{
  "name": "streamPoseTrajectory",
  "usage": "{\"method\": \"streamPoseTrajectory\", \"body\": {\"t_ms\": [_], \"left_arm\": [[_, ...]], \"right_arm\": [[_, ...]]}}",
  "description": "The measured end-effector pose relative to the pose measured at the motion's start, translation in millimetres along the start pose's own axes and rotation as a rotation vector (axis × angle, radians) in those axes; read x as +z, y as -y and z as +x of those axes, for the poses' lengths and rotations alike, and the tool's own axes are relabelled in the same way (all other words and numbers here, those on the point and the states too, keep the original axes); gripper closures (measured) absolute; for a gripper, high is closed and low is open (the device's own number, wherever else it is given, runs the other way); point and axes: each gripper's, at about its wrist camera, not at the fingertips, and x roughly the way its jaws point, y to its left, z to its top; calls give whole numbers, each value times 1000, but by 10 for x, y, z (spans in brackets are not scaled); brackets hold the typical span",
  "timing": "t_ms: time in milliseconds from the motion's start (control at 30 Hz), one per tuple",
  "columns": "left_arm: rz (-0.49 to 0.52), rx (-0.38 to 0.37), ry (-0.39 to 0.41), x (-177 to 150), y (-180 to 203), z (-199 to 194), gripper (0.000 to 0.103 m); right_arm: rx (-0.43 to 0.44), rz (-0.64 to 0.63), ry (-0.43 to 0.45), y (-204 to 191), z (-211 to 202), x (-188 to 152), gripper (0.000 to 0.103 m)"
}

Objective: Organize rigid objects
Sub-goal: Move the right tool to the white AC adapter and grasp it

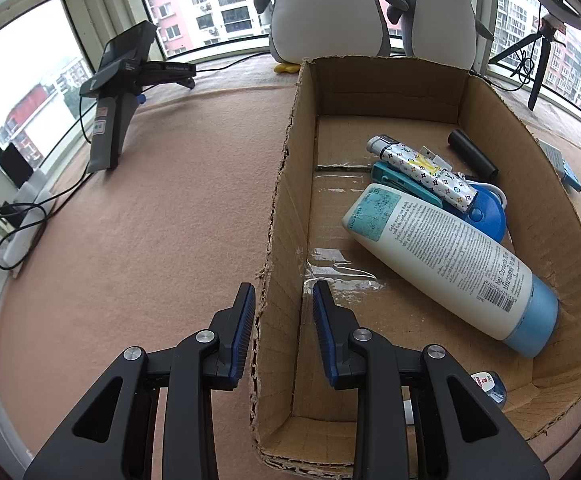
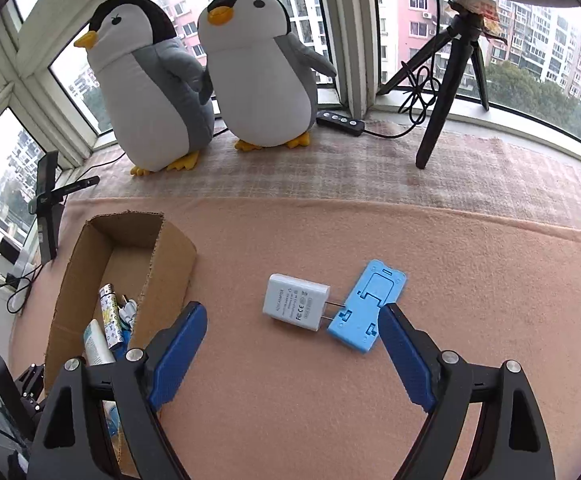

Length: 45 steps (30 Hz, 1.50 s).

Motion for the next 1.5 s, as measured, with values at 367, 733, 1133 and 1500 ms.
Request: {"method": "streamPoseTrajectory", "body": {"t_ms": [367,733,1133,1500], "left_arm": [[0,1,0,-1,-5,0,76],[-1,0,0,-1,-3,1,76],[-1,0,0,1,-5,-6,76],[-2,-2,0,7,-4,-12,76]], "right_arm": [[58,146,-14,402,154,121,44],[128,126,-102,129,600,334,53],[143,84,-178,-34,780,198,53],[237,-13,-285,-327,757,-214,53]]}}
